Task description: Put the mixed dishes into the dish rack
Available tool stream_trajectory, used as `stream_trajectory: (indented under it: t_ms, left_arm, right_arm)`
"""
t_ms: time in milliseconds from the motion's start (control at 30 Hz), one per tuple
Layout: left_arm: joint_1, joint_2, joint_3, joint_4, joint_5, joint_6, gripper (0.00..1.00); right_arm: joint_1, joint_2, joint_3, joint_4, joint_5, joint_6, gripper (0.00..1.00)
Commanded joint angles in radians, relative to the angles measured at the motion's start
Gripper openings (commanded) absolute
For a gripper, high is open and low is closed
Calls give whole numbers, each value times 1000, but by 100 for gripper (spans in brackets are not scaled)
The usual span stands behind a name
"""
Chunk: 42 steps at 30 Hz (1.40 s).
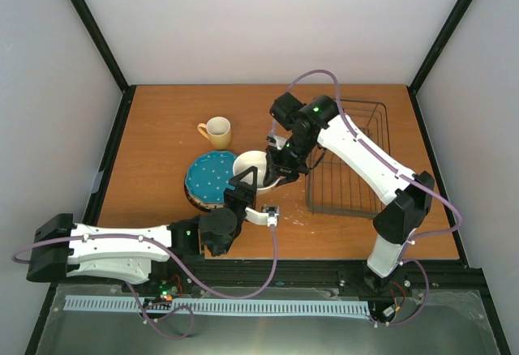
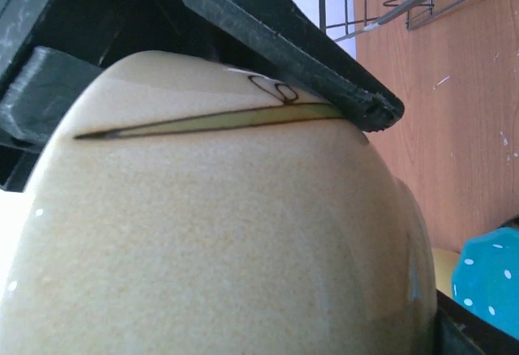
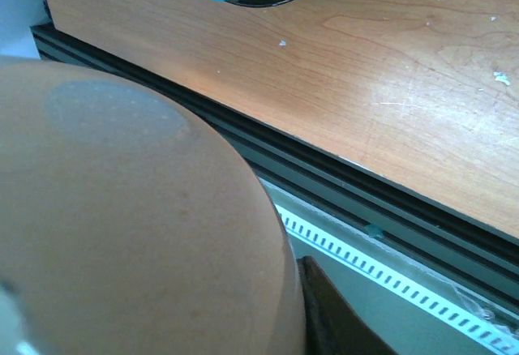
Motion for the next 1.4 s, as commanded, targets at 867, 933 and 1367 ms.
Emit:
stream_trajectory:
  t_ms: [867,933,1367]
  left_arm:
    - [-14,44,390,-609,325,-849,0]
    - [-1,66,455,-596,439,-922,1]
    - [419,222,622,-301,1506,-1498,1]
  right_arm:
    - [-248,-43,274,151,429,-124,52]
    - [-272,-152,144,309,446,-66,52]
    - [-380,-745,-568,790,778,87,52]
